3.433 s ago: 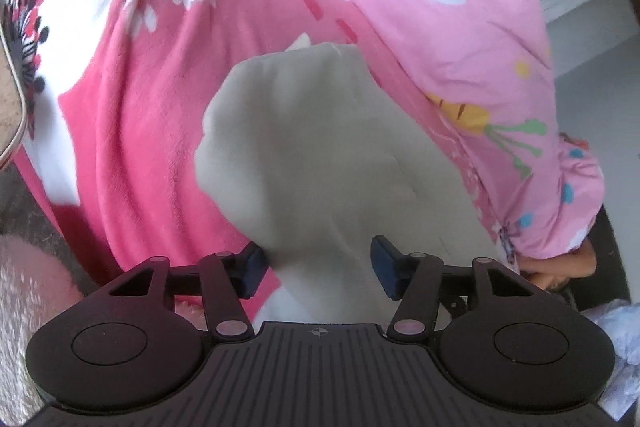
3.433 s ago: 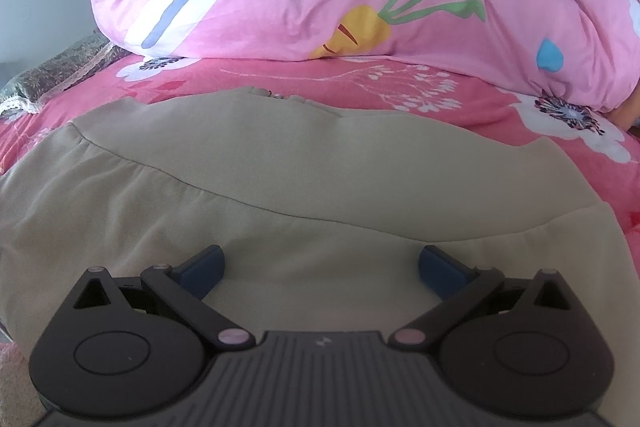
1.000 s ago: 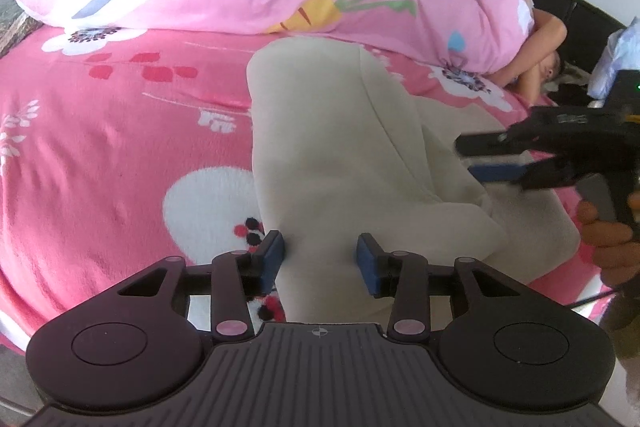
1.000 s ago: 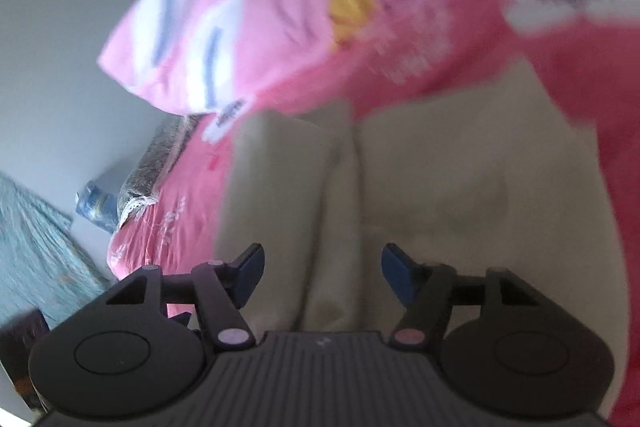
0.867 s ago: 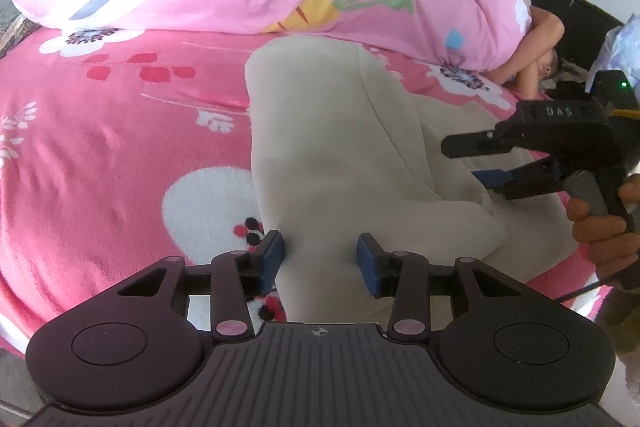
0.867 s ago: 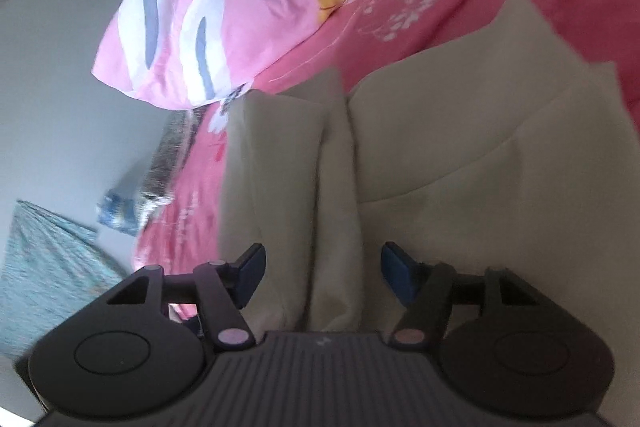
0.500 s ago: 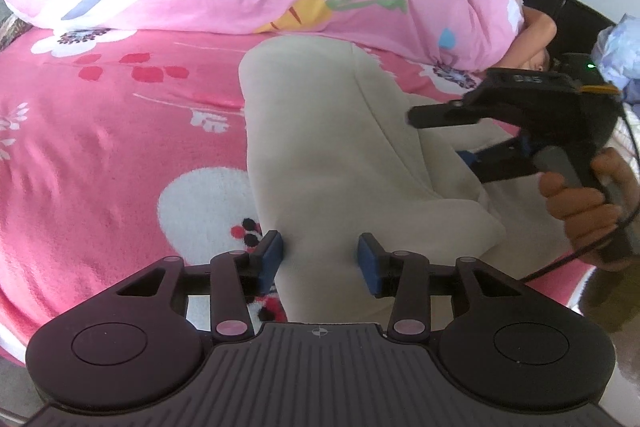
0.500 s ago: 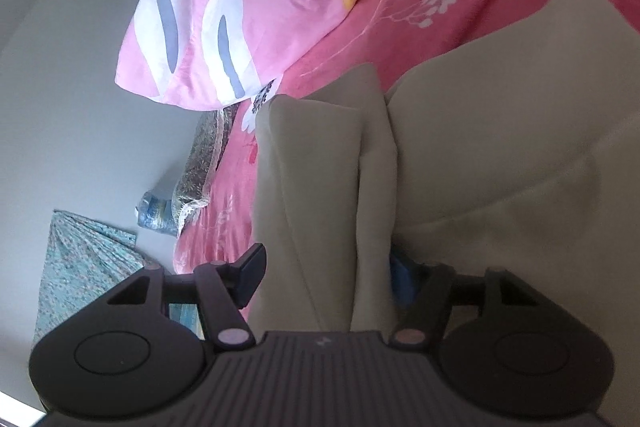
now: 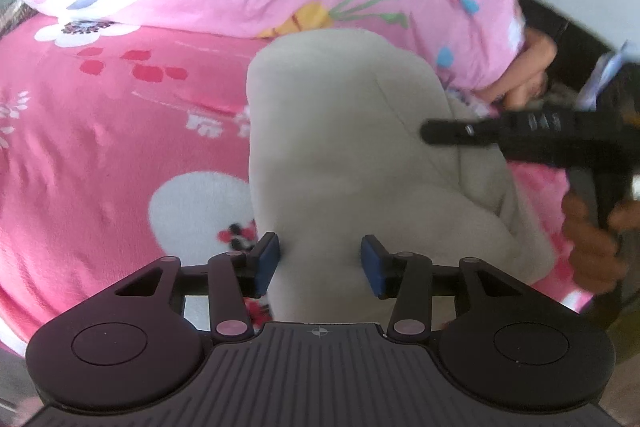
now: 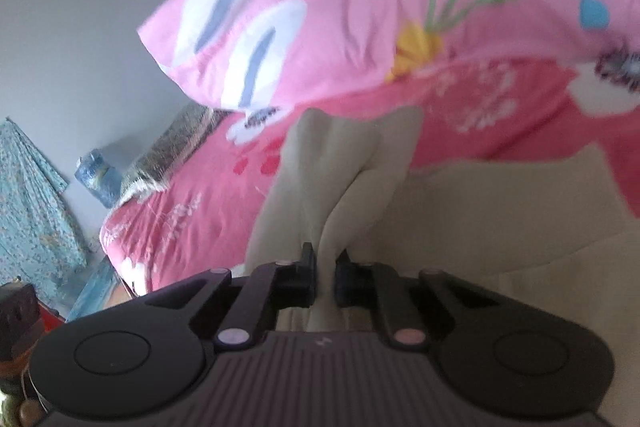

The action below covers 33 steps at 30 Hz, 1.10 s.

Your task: Fold large clothes

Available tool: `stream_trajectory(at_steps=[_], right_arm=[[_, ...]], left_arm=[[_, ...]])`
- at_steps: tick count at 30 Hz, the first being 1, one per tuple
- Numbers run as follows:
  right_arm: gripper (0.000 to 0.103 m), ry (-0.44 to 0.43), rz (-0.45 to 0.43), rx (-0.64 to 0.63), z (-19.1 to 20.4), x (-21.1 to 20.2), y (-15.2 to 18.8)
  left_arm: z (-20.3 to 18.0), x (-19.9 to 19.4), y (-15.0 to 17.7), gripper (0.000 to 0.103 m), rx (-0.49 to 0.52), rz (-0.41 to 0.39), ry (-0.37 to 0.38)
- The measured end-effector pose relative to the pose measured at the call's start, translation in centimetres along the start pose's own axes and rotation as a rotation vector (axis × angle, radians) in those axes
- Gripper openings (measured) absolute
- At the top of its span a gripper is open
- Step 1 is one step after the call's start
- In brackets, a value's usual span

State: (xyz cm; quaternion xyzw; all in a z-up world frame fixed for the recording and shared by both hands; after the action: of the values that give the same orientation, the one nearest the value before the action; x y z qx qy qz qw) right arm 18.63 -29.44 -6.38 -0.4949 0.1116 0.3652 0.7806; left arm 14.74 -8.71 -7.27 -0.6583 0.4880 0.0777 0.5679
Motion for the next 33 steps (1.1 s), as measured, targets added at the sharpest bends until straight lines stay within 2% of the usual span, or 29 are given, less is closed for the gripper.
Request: stream_trajectory(at_steps=[2, 5, 10, 14, 19, 25, 33], right_arm=[[0.103, 0.002, -0.034, 0.005, -0.7, -1.7, -0.2], [0.103, 0.024, -0.064, 0.037, -2.7, -3.8, 0.0], [0.103, 0.049, -0.085, 0.103, -6.7, -6.1, 0.7], [0.103, 0.024, -0.103, 0.140, -8.0, -7.0, 0.5], [0.103, 0.039, -0.112, 0.125, -8.6, -7.8, 0.1], [0.103, 0.100, -0.097, 0.154, -11.6, -8.7, 0.6], [0.103, 0.117, -0.055, 0.220, -13.4, -8.4, 2.0]], left_arm=[[-0.2, -0.9, -0.8, 0.103, -0.050, -0.045, 0.041], [-0.1, -1.3, -1.6, 0.103, -0.095, -0.083, 0.044], [0.1, 0.5, -1.1, 0.103, -0.152, -0.024, 0.019], [-0.7, 1.8, -0.2, 0.103, -0.200, 0.032, 0.050], [-3.3, 1.5, 0.1, 0.103, -0.136, 0.033, 0.080], [-6.0, 2.1, 0.4, 0.103, -0.096, 0.047, 0.132], [-6.4, 2.8, 1.1, 0.103, -0.054, 0.059, 0.111]])
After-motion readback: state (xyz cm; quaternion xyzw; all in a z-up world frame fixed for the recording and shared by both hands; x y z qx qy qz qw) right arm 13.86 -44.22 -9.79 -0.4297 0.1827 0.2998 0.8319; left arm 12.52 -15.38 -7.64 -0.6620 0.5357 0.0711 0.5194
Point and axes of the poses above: each gripper's, at about its wrist camera, not at the fingertips, and x roughly the way its jaws point, z to its left, y to its underside, the point moved 9 cm from there along x, roughly the way its jaws point, and after that the axes turned 2 degrees about -x, right-handed, at the moved point
